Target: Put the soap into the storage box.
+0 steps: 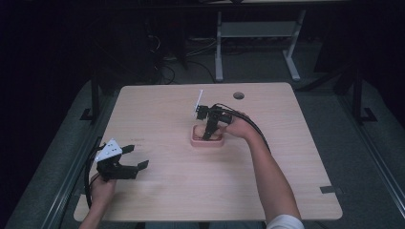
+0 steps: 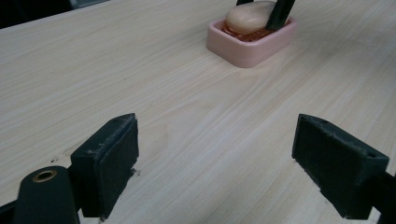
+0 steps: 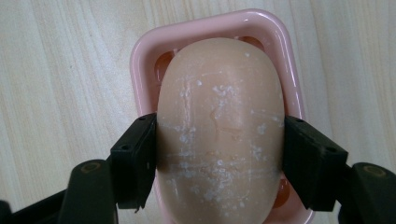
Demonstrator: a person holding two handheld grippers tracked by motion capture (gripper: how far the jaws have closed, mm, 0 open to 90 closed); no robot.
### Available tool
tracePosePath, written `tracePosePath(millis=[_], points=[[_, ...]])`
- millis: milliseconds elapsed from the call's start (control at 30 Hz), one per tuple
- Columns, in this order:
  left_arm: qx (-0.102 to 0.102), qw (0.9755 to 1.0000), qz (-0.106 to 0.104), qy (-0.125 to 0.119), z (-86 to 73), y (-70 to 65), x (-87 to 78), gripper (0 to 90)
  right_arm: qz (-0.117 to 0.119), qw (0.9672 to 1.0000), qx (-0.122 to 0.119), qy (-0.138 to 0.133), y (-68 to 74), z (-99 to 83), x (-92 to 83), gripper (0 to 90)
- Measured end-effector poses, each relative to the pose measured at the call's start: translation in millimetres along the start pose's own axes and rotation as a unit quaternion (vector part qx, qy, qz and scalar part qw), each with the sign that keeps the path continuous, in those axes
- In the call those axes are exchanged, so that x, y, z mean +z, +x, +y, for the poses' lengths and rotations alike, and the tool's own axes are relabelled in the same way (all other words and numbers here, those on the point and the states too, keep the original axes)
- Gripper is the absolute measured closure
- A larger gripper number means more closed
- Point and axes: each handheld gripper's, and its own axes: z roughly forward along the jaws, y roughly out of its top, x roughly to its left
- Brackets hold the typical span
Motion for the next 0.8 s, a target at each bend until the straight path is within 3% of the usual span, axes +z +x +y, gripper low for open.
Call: tracePosePath(millis=[800], points=[[0.001, 1.0, 0.0, 0.004, 0.2, 0.2, 0.4, 14.4, 0.004, 1.0, 0.006, 0.001, -1.3, -0.6, 1.0, 31.8]])
